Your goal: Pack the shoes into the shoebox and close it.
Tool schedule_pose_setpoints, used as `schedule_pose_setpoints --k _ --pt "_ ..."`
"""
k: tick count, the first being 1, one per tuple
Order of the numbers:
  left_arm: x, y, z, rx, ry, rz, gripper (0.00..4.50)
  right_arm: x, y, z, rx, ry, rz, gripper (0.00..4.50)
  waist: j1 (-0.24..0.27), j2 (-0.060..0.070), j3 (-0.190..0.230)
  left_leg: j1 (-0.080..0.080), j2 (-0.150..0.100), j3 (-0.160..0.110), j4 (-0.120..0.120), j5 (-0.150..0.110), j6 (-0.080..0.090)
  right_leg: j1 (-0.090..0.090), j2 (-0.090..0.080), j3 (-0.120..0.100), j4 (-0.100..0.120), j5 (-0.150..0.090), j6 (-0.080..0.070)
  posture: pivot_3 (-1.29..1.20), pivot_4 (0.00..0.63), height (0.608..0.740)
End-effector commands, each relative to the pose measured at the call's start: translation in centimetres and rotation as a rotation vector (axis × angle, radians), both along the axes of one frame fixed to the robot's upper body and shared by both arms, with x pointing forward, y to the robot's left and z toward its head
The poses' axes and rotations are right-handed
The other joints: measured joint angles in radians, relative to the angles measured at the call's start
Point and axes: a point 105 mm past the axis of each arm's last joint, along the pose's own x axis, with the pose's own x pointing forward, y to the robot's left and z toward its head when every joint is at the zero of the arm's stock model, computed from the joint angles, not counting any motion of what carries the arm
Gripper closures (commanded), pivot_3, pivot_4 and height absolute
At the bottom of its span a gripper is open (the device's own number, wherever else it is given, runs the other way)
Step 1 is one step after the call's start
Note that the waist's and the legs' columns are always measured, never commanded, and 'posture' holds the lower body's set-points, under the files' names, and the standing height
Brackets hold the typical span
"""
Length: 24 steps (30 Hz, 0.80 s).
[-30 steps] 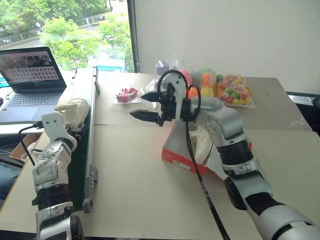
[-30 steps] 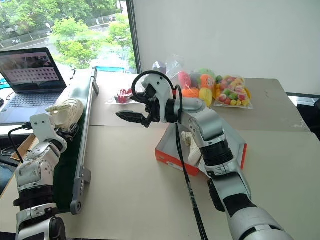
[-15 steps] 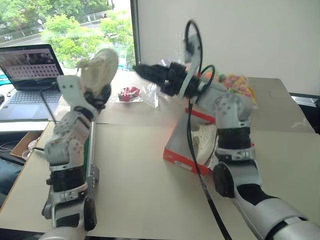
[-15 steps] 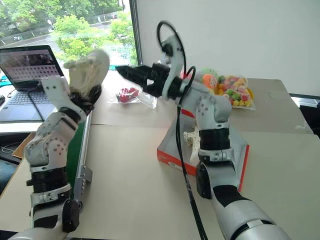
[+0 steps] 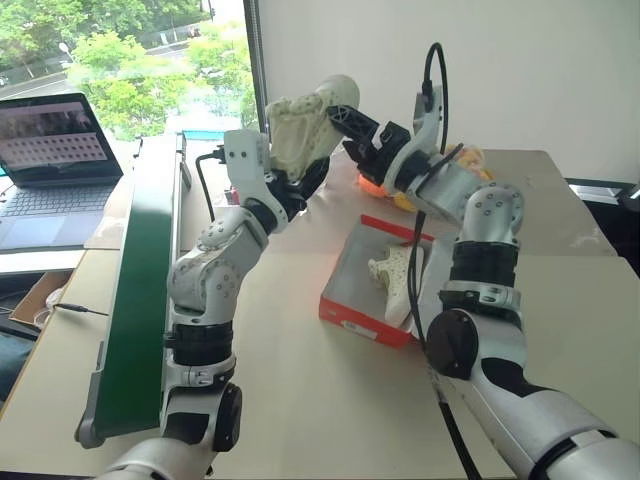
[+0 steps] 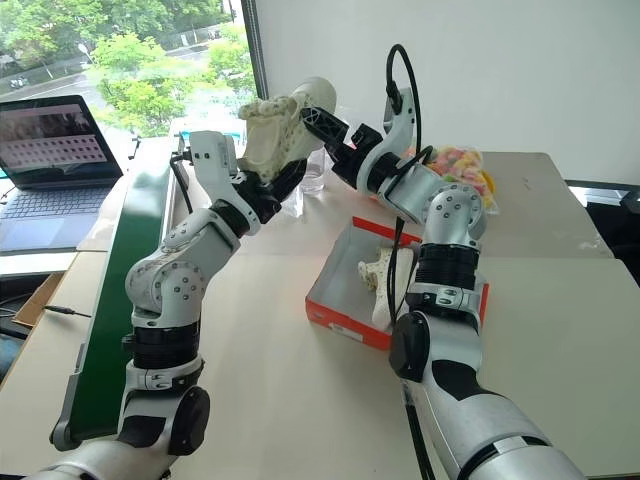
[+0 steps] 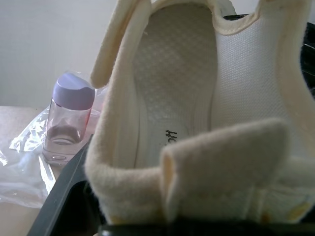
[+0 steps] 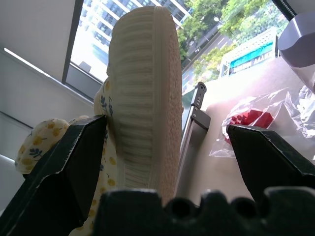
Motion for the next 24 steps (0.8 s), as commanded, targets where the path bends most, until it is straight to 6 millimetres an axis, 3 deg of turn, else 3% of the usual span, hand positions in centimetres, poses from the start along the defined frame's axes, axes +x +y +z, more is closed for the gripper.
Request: schedule_pose_setpoints --k 1,7,11,13,17,20,24 --pt "-1.8 -2.6 1.1 0.02 -0.054 -0.122 1.57 -0.7 -0.2 2.0 0.048 -0.069 0.002 0.65 0.003 0.0 0.0 0.0 0.0 0.0 0.0 0.0 0.0 0.0 0.0 0.0 0.0 0.0 0.0 0.0 0.15 0.74" --pt "-2.1 -2.7 0.5 0.031 -0.028 -0.139 1.57 -0.8 -0.4 2.2 0.05 -0.089 -0.005 2.81 0.004 0.0 0.0 0.0 0.0 0.0 0.0 0.0 0.001 0.0 0.0 0.001 0.0 0.0 0.001 0.0 0.15 0.74" --pt "-2.0 -2.4 0.3 0.047 -0.018 -0.137 1.57 -0.6 -0.5 2.0 0.042 -0.086 -0.01 3.79 0.005 0.0 0.0 0.0 0.0 0.0 0.0 0.0 0.001 0.0 0.0 0.001 0.0 0.0 0.001 0.0 0.15 0.74" --pt "-2.0 -1.7 0.3 0.054 -0.014 -0.129 1.57 -0.4 -0.7 1.8 0.014 -0.087 -0.029 3.94 0.005 0.0 0.0 0.0 0.0 0.0 0.0 0.0 0.001 0.0 0.0 0.001 0.0 0.0 0.001 0.0 0.15 0.74" --pt "-2.8 0.1 0.1 0.105 0.002 -0.164 0.02 0.2 -2.2 2.3 -0.111 -0.134 -0.126 3.98 0.004 0.0 0.0 0.0 0.0 0.0 0.0 0.0 0.001 0.0 0.0 0.001 0.0 0.0 0.001 0.0 0.15 0.74" --pt "-2.8 1.5 -0.8 0.148 0.031 -0.175 0.02 0.4 -3.4 3.1 -0.21 -0.165 -0.181 3.98 0.006 0.0 0.0 0.0 0.0 0.0 0.0 0.0 0.001 0.0 0.0 0.001 0.0 0.0 0.001 0.0 0.15 0.74" --pt "-3.2 1.8 -1.1 0.18 0.032 -0.22 0.02 0.4 -5.5 3.9 -0.301 -0.14 -0.217 3.98 0.006 0.0 0.0 0.0 0.0 0.0 0.001 0.0 0.001 0.0 0.0 0.001 0.0 0.0 0.001 0.0 0.15 0.74"
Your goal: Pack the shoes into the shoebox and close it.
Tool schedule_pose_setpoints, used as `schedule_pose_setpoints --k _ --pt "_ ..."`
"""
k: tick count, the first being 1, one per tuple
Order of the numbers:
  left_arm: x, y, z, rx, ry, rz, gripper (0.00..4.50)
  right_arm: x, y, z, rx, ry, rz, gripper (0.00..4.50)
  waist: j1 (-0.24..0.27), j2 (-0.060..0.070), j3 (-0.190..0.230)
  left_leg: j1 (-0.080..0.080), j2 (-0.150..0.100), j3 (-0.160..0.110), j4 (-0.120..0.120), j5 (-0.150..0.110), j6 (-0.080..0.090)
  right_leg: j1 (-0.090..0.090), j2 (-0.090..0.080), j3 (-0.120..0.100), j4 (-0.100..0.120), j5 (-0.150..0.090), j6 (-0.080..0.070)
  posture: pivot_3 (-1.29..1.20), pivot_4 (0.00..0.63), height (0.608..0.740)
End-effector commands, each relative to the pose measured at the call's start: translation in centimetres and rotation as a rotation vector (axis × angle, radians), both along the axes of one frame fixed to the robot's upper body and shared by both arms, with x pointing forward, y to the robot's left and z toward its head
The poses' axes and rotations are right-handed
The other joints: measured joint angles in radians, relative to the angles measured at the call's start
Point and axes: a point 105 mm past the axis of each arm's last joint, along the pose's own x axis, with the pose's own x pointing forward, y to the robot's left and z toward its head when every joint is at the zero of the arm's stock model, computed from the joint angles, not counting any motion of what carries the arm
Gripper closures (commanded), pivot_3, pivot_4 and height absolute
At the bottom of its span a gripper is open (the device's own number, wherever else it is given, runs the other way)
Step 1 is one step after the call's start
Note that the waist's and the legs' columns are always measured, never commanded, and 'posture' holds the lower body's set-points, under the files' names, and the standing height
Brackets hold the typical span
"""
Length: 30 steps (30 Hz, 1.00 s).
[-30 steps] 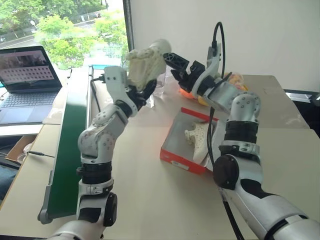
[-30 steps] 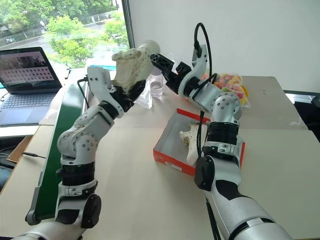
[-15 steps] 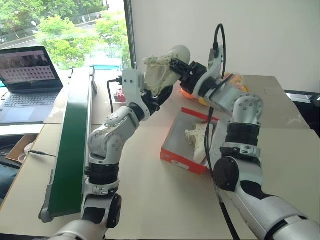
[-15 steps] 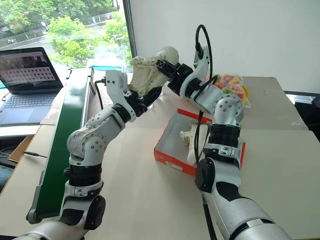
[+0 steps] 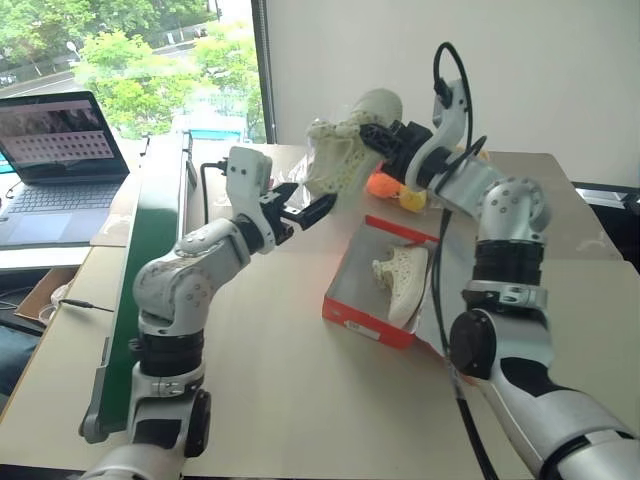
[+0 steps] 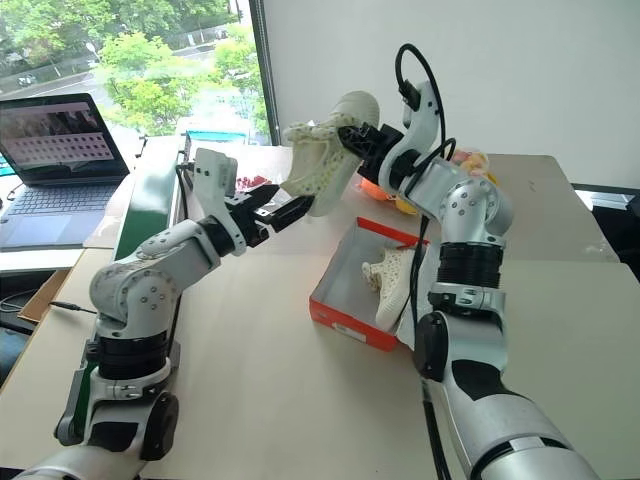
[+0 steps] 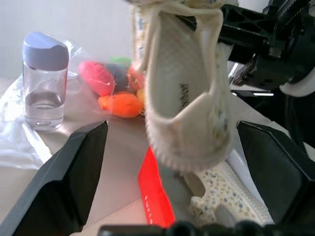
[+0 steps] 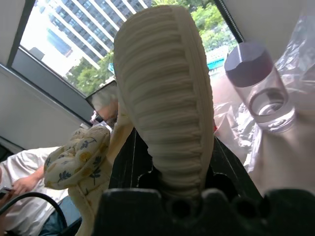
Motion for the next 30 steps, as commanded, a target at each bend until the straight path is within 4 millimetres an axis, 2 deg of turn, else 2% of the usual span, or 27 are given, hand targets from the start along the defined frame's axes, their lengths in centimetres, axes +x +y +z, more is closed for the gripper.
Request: schedule_pose_setpoints --k 1,3,6,10,12,15,21,24,27,30 --pt "-0.9 -0.5 0.9 -0.001 -0.046 -0.07 0.02 -1.0 -1.2 3.8 -0.038 -0.06 0.007 3.98 0.001 0.0 0.0 0.0 0.0 0.0 0.0 0.0 0.0 0.0 0.0 0.0 0.0 0.0 0.0 0.0 0.15 0.74" --pt "-0.6 -0.4 0.7 0.007 -0.046 -0.059 0.02 -1.7 -2.0 3.1 -0.028 0.041 0.061 3.98 0.002 0.0 0.0 0.0 0.0 0.0 0.0 0.0 0.0 0.0 0.0 0.0 0.0 0.0 0.0 0.0 0.15 0.74" --pt "-0.5 -0.5 0.4 0.025 -0.049 -0.059 0.02 -4.0 -3.0 2.5 0.133 0.091 0.246 3.98 0.006 0.0 0.0 0.0 0.0 -0.001 0.0 0.0 0.0 0.001 0.0 0.0 -0.001 0.0 0.0 0.0 0.15 0.74" --pt "-0.3 -0.7 0.1 0.034 -0.05 -0.054 0.02 -5.4 -3.9 -1.3 0.212 0.172 0.309 3.98 0.006 0.0 0.0 0.001 0.0 -0.001 0.0 -0.001 0.001 0.003 0.0 -0.001 -0.001 0.0 0.0 0.0 0.15 0.74" --pt "-0.2 -0.8 0.1 0.05 -0.055 -0.053 0.02 -5.8 -3.9 -2.3 0.27 0.18 0.331 3.98 0.005 0.0 0.0 0.001 0.0 -0.001 0.001 -0.001 0.001 0.003 0.0 0.0 -0.001 0.0 0.0 0.0 0.15 0.74" --pt "-0.1 -0.9 0.5 0.046 -0.066 -0.049 0.02 -5.7 -3.6 -4.5 0.308 0.227 0.321 3.98 -0.002 0.0 0.0 0.002 0.0 0.001 0.001 0.0 0.001 0.002 0.0 0.003 0.0 0.001 0.001 0.0 0.15 0.74" --pt "-0.4 -0.9 0.7 0.067 -0.071 -0.064 0.02 -5.7 -3.1 -7.9 0.255 0.316 0.302 3.98 0.001 0.0 0.0 0.003 0.0 0.001 0.001 0.0 0.001 0.002 0.0 0.003 0.0 -0.001 0.004 0.0 0.15 0.74" --pt "-0.9 -0.7 0.4 0.109 -0.068 -0.097 0.02 -5.3 -3.1 -8.7 0.246 0.335 0.303 3.98 0.001 0.0 0.0 0.003 0.0 0.001 0.001 -0.001 0.001 0.002 0.0 0.003 0.0 -0.001 0.004 0.0 0.15 0.74" --pt "-2.5 -0.8 -0.3 0.213 -0.062 -0.2 0.02 -4.4 -3.3 -9.8 0.205 0.365 0.286 3.98 -0.001 0.0 0.0 0.003 0.0 0.001 0.001 -0.001 0.001 0.002 0.001 0.003 0.0 -0.001 0.004 0.0 0.15 0.74" --pt "-3.1 -0.6 -0.5 0.242 -0.055 -0.228 0.02 -3.9 -3.3 -10.3 0.172 0.379 0.29 3.98 0.0 0.0 0.0 0.003 0.0 0.001 0.001 -0.001 0.001 0.002 0.001 0.003 0.0 -0.002 0.005 0.0 0.15 0.74"
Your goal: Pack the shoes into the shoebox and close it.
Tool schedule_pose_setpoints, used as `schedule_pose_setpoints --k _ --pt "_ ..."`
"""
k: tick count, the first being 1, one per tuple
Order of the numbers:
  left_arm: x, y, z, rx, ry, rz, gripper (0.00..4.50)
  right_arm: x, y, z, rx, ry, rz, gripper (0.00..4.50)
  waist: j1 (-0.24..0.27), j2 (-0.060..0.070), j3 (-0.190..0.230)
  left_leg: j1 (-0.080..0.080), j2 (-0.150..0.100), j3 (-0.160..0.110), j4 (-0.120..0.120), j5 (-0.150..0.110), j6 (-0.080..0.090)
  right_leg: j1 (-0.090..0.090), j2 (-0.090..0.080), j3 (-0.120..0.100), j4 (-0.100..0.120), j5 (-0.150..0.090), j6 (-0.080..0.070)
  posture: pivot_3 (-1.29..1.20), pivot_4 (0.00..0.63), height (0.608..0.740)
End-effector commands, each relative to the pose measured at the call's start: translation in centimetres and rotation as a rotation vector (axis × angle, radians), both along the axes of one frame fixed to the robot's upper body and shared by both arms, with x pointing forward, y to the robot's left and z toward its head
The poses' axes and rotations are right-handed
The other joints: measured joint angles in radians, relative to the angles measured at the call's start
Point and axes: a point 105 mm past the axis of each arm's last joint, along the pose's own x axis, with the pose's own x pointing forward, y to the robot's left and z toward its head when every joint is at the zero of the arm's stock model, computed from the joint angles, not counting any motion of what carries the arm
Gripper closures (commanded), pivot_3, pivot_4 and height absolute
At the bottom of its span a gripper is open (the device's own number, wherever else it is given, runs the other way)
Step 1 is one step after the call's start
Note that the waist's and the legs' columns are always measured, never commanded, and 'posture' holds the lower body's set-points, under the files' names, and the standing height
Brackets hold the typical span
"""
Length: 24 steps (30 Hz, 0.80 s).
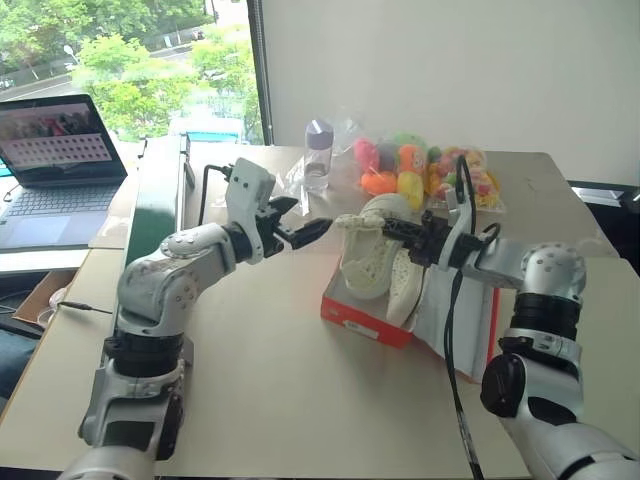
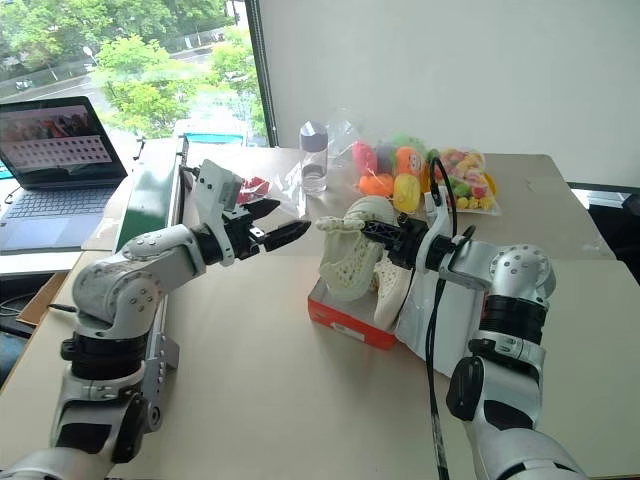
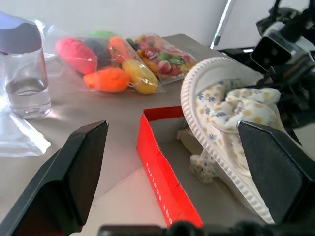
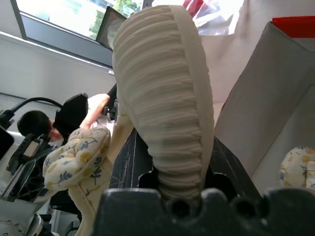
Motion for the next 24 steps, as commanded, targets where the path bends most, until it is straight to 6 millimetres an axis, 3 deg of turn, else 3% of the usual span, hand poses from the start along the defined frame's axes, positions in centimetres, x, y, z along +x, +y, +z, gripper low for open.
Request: schedule_pose_setpoints --k 1,5,11,17,24 --pt "-1.5 -0.6 0.6 0.023 -0.026 -0.079 0.02 0.9 0.1 1.6 -0.008 -0.079 0.018 3.98 0.001 0.0 0.0 0.0 0.0 0.0 0.0 0.0 0.0 0.0 0.0 0.0 0.0 0.0 0.0 0.0 0.15 0.74" --pt "-1.9 -0.5 0.2 0.042 -0.022 -0.079 0.02 1.5 0.7 1.3 -0.035 -0.106 0.041 3.98 0.0 0.0 0.0 0.0 0.0 0.0 0.0 0.0 0.0 0.0 0.0 0.0 0.0 -0.001 0.001 0.0 0.15 0.74" --pt "-1.9 -0.3 0.3 0.046 -0.037 -0.058 0.02 2.2 1.8 -0.8 -0.163 -0.107 0.081 3.98 0.002 0.0 0.0 0.0 0.0 0.0 0.0 0.0 0.0 0.0 0.0 0.0 0.0 -0.001 0.001 0.0 0.15 0.74" --pt "-2.2 0.0 0.4 0.053 -0.042 -0.049 0.02 2.9 0.4 -3.0 -0.419 -0.125 0.069 3.98 0.002 0.0 0.0 0.0 0.0 0.0 0.0 0.0 0.0 0.0 0.0 0.0 0.0 0.0 0.0 0.0 0.15 0.74" --pt "-2.4 -0.4 -0.1 0.065 -0.031 -0.067 0.02 2.9 -0.9 -2.0 -0.618 -0.192 0.07 3.98 0.008 0.0 0.0 0.002 0.0 0.0 0.0 0.0 0.0 0.002 -0.001 0.0 0.0 0.0 0.001 0.0 0.15 0.74"
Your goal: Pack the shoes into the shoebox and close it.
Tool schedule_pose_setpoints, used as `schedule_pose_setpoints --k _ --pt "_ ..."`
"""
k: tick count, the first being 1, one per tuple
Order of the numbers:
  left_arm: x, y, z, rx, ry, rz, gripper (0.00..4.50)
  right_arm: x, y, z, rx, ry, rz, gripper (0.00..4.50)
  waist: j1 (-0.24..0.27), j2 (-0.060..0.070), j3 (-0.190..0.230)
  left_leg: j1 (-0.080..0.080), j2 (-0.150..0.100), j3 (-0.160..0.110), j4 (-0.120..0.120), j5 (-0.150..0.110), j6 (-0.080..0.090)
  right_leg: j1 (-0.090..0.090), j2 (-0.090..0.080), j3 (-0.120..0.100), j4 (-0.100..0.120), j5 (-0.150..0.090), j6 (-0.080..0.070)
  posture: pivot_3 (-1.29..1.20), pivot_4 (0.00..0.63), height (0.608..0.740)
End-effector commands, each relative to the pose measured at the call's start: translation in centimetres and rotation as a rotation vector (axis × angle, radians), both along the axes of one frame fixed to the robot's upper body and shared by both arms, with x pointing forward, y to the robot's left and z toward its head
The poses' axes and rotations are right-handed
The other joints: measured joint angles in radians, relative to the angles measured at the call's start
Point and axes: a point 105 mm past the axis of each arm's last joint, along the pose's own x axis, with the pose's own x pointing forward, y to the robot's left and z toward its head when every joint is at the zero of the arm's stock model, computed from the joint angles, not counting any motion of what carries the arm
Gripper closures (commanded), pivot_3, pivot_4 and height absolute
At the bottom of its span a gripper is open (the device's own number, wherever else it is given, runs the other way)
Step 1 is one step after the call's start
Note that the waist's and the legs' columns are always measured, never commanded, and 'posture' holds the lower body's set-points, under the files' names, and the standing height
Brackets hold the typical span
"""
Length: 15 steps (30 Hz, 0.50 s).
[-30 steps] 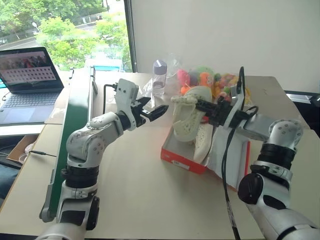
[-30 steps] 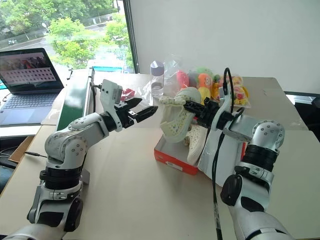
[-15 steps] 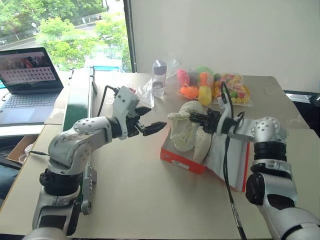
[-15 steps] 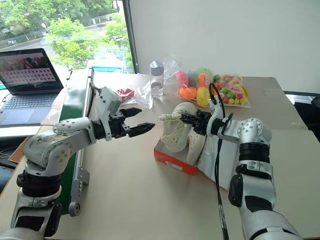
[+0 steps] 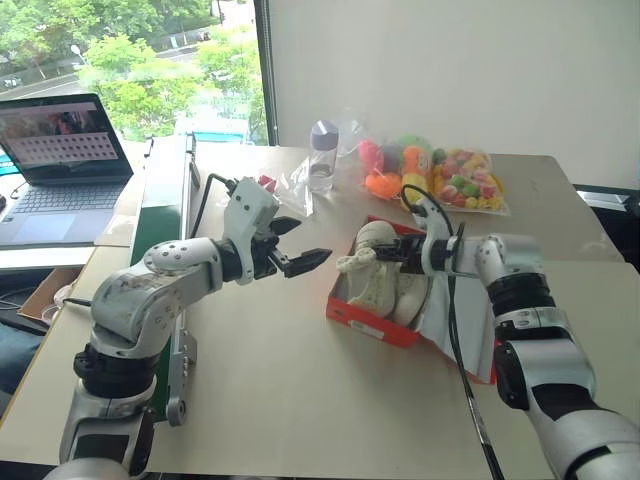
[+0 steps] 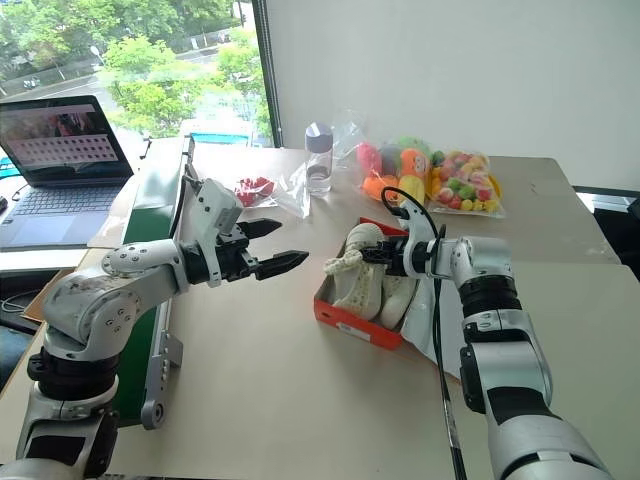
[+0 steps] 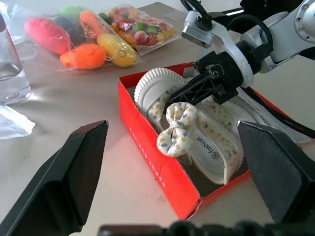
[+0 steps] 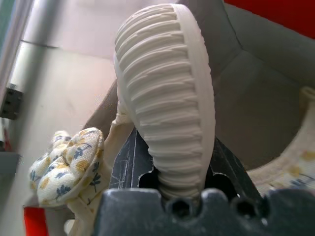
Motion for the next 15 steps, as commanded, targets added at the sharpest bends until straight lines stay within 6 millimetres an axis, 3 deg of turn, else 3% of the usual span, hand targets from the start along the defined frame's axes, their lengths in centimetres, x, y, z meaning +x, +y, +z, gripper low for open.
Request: schedule_pose_setpoints --k 1,6,15 --pt "-0.4 -0.5 0.9 -0.003 -0.045 -0.027 0.02 0.3 -1.0 2.3 -0.07 -0.089 -0.003 3.98 0.0 0.0 0.0 0.0 0.0 0.0 0.0 0.0 0.0 0.0 0.0 0.0 0.0 0.0 0.0 0.0 0.15 0.74" --pt "-0.1 -0.8 1.0 -0.003 -0.051 -0.039 0.02 -0.7 -3.4 1.1 -0.387 -0.104 0.013 3.98 0.003 0.0 0.0 0.0 0.0 0.0 0.0 0.0 0.0 0.0 0.0 0.0 0.0 0.0 -0.001 0.0 0.15 0.74" --pt "0.0 -0.7 1.2 0.006 -0.061 -0.045 0.02 -2.9 -3.7 -2.5 -0.61 -0.072 0.184 3.98 0.009 0.0 0.0 0.005 0.0 0.0 0.0 0.0 0.0 0.005 0.0 -0.001 -0.001 -0.002 0.001 0.0 0.15 0.74"
